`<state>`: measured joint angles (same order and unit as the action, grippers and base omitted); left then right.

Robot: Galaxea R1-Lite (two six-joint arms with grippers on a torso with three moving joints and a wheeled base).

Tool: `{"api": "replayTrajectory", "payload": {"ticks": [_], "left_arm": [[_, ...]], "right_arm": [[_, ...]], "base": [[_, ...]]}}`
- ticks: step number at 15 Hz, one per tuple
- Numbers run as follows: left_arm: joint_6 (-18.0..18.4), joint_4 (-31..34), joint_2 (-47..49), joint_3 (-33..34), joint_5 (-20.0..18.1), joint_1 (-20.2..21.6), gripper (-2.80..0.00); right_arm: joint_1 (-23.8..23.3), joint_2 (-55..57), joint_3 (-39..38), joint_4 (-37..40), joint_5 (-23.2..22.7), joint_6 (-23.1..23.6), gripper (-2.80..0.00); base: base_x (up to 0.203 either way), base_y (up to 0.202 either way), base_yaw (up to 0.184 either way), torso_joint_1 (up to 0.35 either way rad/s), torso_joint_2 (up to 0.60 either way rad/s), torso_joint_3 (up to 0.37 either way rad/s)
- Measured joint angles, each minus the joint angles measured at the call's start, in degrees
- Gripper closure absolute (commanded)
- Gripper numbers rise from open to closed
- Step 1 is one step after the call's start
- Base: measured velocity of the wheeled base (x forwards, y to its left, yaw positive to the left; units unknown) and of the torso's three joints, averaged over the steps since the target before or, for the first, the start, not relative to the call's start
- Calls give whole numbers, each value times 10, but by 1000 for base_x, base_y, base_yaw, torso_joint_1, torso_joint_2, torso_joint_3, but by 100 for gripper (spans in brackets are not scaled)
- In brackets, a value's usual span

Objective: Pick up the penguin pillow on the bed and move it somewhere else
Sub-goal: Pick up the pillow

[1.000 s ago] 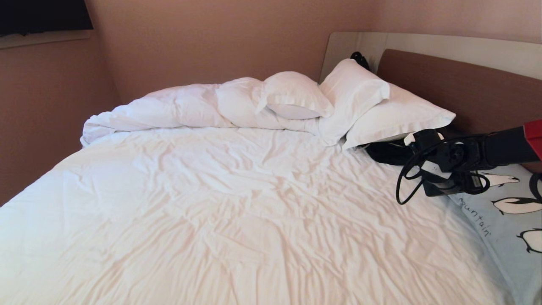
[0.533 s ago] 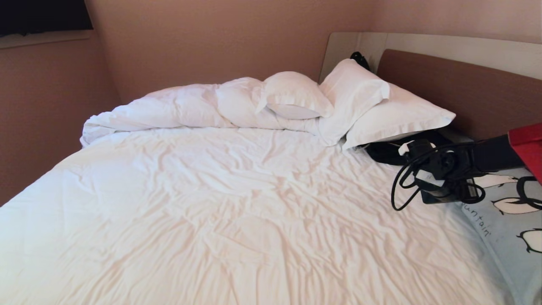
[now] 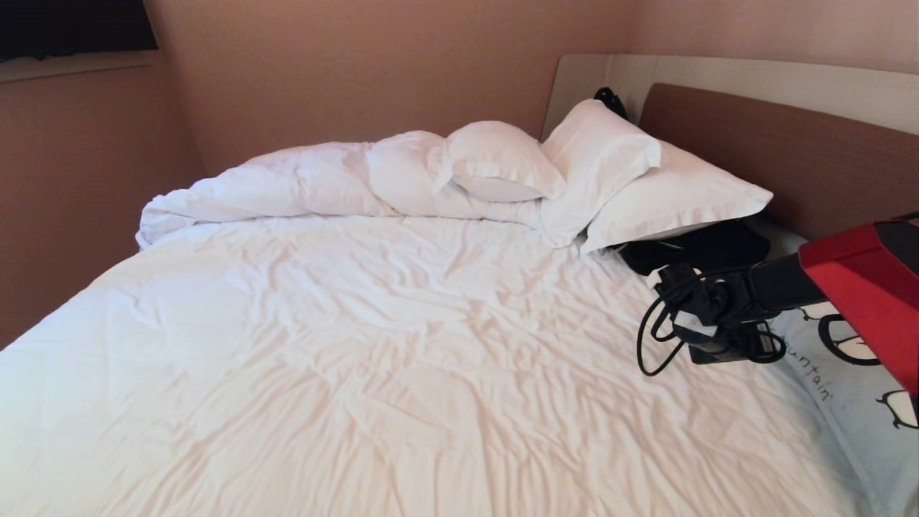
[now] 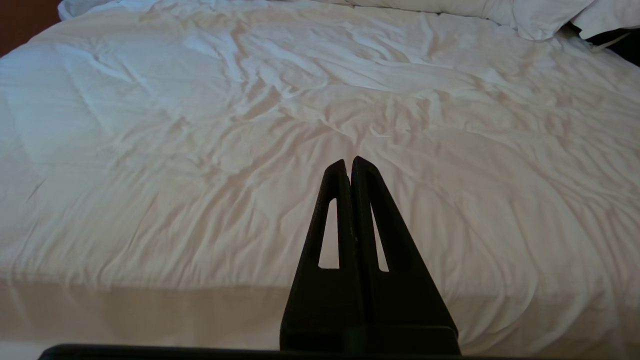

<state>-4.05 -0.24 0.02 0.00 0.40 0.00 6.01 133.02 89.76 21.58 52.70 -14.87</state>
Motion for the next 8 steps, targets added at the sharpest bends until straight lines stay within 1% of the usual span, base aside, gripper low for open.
{"api": "replayTrajectory", "payload": {"ticks": [4, 8], "left_arm": [[0, 1, 0, 0, 0, 0, 0], [0, 0, 0, 0, 0, 0, 0]], "right_arm": [[-1, 30, 25, 0, 0, -6, 0], [-24, 41, 39, 0, -14, 5, 0]], "base": [[0, 0, 0, 0, 0, 0], [0, 0, 0, 0, 0, 0]]}}
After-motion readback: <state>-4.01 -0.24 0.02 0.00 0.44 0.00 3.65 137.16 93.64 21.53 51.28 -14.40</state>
